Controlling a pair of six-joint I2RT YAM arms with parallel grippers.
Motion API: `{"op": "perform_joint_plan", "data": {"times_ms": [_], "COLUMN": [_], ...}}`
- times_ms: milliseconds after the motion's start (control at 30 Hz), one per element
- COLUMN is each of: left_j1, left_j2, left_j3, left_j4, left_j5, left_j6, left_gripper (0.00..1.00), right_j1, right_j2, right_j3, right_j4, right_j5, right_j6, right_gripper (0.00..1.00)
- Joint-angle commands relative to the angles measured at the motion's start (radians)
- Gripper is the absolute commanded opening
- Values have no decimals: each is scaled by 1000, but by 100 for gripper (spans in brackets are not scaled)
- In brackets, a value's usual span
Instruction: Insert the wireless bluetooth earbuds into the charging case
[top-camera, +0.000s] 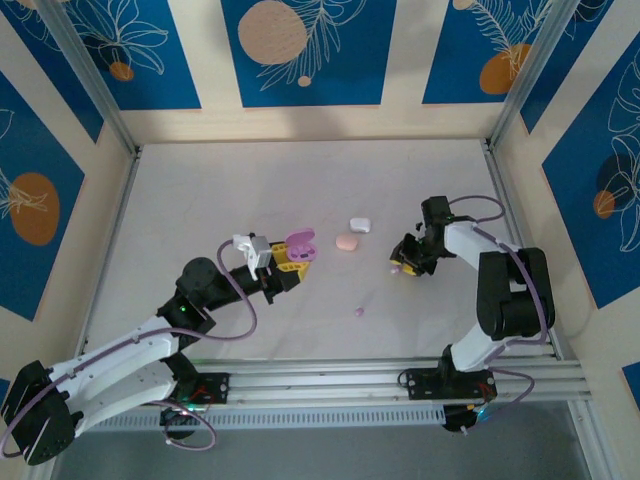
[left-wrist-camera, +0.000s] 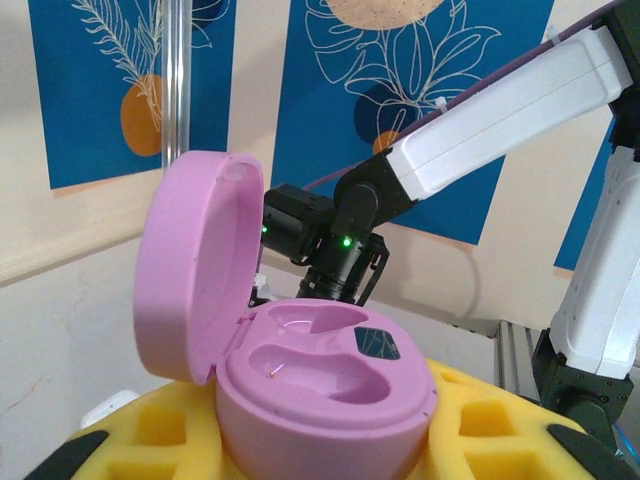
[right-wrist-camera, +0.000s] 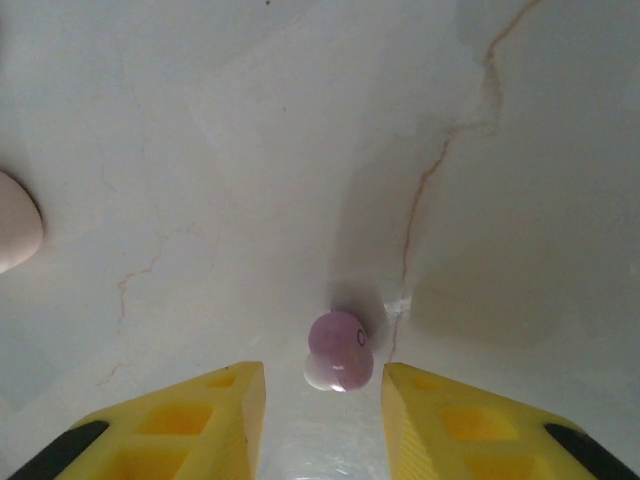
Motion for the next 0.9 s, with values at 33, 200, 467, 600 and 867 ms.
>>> {"op": "perform_joint_plan", "data": {"times_ms": [33, 200, 467, 600, 867], "left_j1": [-10, -10, -11, -11, -10], "left_j2": [4, 9, 3, 4, 7], "left_j3": [12, 16, 25, 29, 34], "left_j4": [9, 4, -9, -11, -14], "left_j5": [0, 3, 4, 5, 8], "left_j6": [-2, -6, -9, -11, -15], "left_gripper": [22, 22, 22, 22, 22], "right_j1": [-4, 5, 30, 56, 84], "right_j2": [41, 71, 86, 77, 106], "right_j3": [40, 57, 66, 82, 127], "right_j4": [-20, -39, -33, -42, -46], "right_j5": [-23, -38, -90, -78, -91], "right_j6": [-27, -34, -57, -67, -87], "right_gripper": [37, 37, 35, 35, 35]}}
